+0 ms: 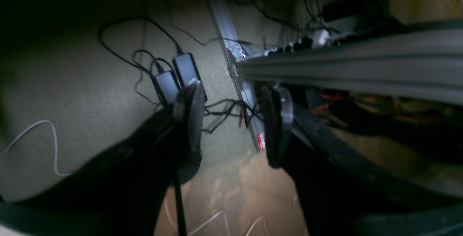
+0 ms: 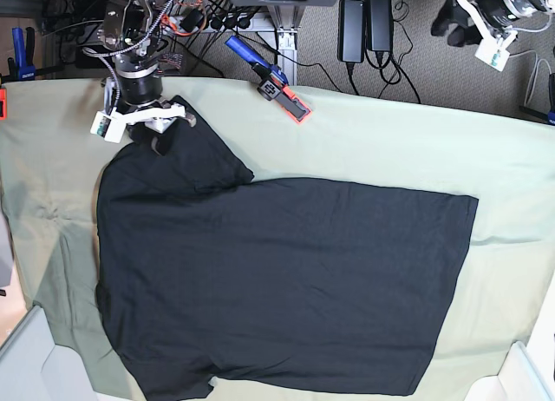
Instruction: Fold the T-shirt properly
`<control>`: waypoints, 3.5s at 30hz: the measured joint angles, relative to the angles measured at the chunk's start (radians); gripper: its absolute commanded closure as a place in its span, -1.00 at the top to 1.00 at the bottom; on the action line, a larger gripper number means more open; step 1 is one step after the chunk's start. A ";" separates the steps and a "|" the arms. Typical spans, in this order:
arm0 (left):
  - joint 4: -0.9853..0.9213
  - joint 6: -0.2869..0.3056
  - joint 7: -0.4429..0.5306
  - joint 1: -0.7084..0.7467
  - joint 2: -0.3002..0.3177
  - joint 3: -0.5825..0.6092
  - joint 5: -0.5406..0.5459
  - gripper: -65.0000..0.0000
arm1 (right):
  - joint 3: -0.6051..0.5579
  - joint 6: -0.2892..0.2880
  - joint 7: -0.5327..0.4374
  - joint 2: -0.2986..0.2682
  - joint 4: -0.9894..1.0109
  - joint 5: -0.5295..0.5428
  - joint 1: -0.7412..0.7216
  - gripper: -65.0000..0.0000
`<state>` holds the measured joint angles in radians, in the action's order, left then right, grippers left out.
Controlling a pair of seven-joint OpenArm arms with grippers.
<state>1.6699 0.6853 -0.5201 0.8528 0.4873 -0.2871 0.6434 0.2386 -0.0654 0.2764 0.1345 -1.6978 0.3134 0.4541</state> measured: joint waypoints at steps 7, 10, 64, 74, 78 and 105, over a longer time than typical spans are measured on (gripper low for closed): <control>0.062 0.000 -0.079 0.000 0.016 -0.171 0.138 -0.09 | -0.054 0.000 0.018 0.013 0.000 -0.034 0.000 -0.75; 0.062 0.000 -0.083 0.000 0.043 -0.220 0.158 -0.09 | -0.054 0.000 0.021 0.012 0.000 -0.097 0.000 -0.84; -0.500 -0.128 -0.146 -0.890 0.116 0.248 0.174 -0.09 | -0.056 -0.001 0.019 0.013 0.000 -0.229 0.003 -1.00; -0.497 -0.100 -0.145 -0.895 0.111 0.302 0.212 -0.09 | -0.056 -0.001 0.016 0.013 0.000 -0.229 0.010 -1.00; -0.466 -0.090 -0.164 -0.895 0.110 0.311 0.205 -0.09 | -0.056 -0.001 0.016 0.013 0.000 -0.229 0.011 -1.00; -0.448 -0.006 -0.070 -0.919 0.111 0.418 0.049 -1.00 | -0.057 -0.053 0.014 -0.040 -0.001 -0.232 0.020 -1.00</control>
<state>1.2221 0.6788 -0.5900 -0.0666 0.5983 0.1314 0.6922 0.1814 -0.1181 0.2901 0.0944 -1.6989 0.0814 0.4740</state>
